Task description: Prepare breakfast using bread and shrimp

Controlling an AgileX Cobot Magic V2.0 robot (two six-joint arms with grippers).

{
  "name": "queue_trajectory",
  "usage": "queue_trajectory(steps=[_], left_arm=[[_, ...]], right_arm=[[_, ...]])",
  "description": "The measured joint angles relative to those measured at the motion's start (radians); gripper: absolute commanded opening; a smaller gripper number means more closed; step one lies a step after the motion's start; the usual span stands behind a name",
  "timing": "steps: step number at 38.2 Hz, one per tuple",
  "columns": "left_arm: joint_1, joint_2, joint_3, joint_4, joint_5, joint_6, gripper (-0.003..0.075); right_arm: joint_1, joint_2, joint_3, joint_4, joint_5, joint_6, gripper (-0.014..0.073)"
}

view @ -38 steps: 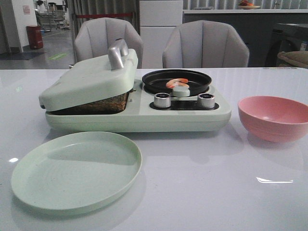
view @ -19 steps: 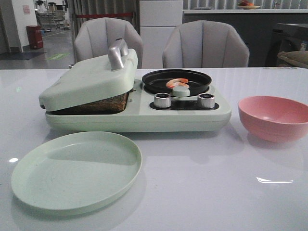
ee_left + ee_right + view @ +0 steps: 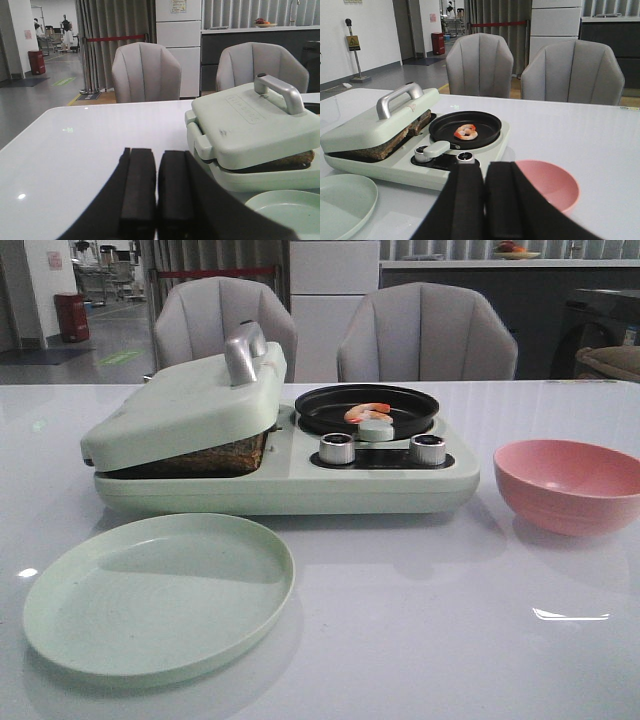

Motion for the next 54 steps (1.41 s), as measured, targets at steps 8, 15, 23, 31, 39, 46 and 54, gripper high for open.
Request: queue_trajectory(steps=[8,15,23,31,39,46,54], left_arm=[[0.000,0.000,0.000,0.000,0.000,0.000,0.0113],[0.000,0.000,0.000,0.000,0.000,0.000,0.0113],[0.000,0.000,0.000,0.000,0.000,0.000,0.0113],[0.000,0.000,0.000,0.000,0.000,-0.001,0.0113],[0.000,0.000,0.000,0.000,0.000,-0.001,0.0113],[0.000,0.000,0.000,0.000,0.000,-0.001,0.0113],[0.000,0.000,0.000,0.000,0.000,-0.001,0.0113]], right_arm=[[-0.062,-0.033,0.084,-0.113,-0.037,0.075,0.0152],[-0.142,-0.085,0.182,-0.217,-0.078,0.199,0.0152],[-0.152,-0.087,0.188,-0.252,-0.086,0.224,0.0152],[-0.147,-0.087,0.188,-0.266,-0.086,0.230,0.0152],[-0.146,-0.087,0.188,-0.266,-0.086,0.232,0.0152],[-0.146,-0.087,0.188,-0.266,-0.087,0.232,0.0152],[-0.146,-0.087,0.188,-0.266,-0.087,0.232,0.0152]])
